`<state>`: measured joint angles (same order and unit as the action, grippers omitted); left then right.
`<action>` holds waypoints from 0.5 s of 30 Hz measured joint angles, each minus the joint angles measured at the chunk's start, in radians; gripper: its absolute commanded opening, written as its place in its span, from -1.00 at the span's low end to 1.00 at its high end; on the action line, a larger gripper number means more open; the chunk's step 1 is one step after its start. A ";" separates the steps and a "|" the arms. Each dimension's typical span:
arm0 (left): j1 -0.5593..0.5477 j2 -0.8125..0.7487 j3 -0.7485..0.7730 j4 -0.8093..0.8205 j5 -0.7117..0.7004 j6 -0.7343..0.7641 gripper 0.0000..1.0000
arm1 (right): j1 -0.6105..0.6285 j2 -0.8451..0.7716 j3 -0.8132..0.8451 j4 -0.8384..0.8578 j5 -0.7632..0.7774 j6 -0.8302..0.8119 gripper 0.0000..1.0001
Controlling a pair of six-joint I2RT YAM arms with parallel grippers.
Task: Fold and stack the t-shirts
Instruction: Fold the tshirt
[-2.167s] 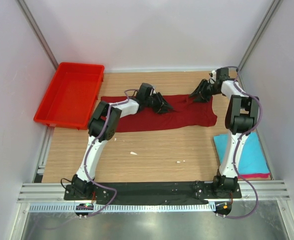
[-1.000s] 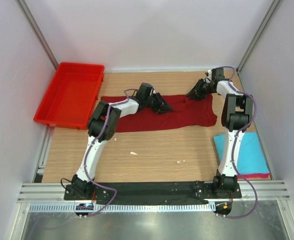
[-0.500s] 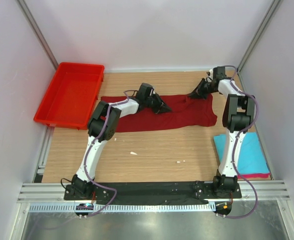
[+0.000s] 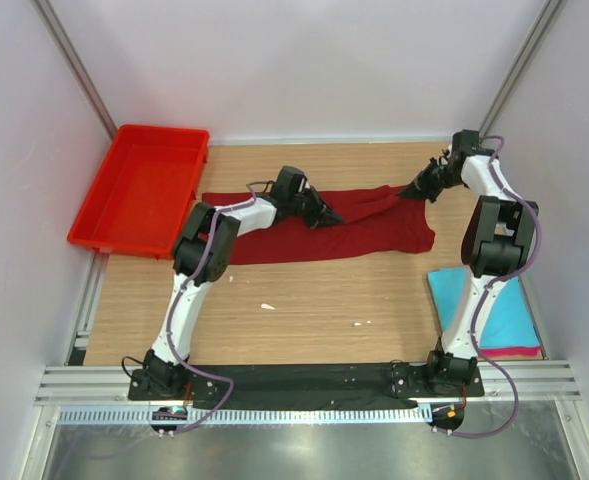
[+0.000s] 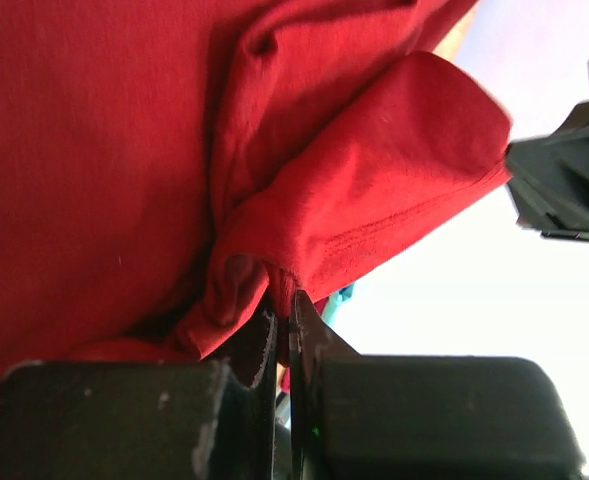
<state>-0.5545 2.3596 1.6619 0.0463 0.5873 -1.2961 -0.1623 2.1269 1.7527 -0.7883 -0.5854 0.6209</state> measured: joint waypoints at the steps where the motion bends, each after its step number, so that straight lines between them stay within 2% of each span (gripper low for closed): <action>1: 0.000 -0.009 -0.010 -0.001 0.004 -0.001 -1.00 | -0.005 -0.015 -0.015 -0.014 0.006 0.000 -0.97; 15: -0.013 -0.078 -0.083 -0.053 0.060 0.021 -1.00 | -0.002 -0.175 -0.215 -0.128 0.091 -0.069 -0.97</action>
<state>-0.5674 2.2818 1.5787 -0.0067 0.6476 -1.2747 -0.1646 1.9522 1.5375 -0.9161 -0.4942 0.5522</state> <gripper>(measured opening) 0.020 0.036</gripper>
